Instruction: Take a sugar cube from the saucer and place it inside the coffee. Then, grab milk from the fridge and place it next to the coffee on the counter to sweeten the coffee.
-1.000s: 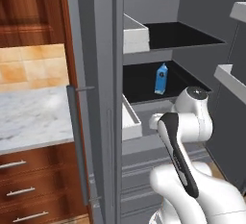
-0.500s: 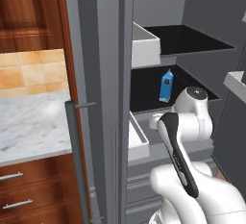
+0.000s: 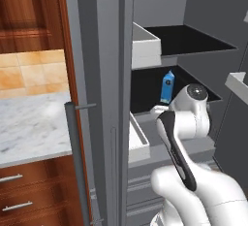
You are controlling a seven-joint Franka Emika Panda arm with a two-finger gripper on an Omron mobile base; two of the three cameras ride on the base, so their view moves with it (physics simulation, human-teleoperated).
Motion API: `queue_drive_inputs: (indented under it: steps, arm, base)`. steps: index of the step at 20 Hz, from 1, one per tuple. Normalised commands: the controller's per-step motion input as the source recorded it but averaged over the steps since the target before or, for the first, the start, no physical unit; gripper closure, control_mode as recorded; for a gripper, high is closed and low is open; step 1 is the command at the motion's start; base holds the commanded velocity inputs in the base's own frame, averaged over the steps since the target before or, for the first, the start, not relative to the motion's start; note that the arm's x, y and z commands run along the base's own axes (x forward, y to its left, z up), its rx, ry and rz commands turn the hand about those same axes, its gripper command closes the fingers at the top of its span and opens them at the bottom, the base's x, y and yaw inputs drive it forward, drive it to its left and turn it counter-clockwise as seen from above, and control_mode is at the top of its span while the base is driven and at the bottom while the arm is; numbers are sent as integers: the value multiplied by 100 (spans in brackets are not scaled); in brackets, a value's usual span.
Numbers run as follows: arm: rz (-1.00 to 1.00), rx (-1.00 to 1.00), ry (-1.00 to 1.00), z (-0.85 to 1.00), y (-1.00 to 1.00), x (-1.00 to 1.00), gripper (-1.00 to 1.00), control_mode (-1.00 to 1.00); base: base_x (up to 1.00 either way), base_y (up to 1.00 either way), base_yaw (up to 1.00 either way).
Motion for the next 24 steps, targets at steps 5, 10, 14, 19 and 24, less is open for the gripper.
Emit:
queue_drive_inputs:
  steps: [5, 10, 14, 19, 24]
  arm:
    - [-14, -9, -9, 54, -3, 54, -100, -100]
    - [-8, -5, -2, 43, -22, 36, -100, -100]
    - [-5, 0, 0, 27, -15, 32, -100, -100]
    - [0, 0, 0, -3, -6, 28, -100, -100]
    - [0, -3, 0, -23, -8, 41, -100, -100]
  base:
    - [0, 0, 0]
    - [0, 0, 0]
    - [0, 0, 0]
    - [0, 0, 0]
    - [0, 0, 0]
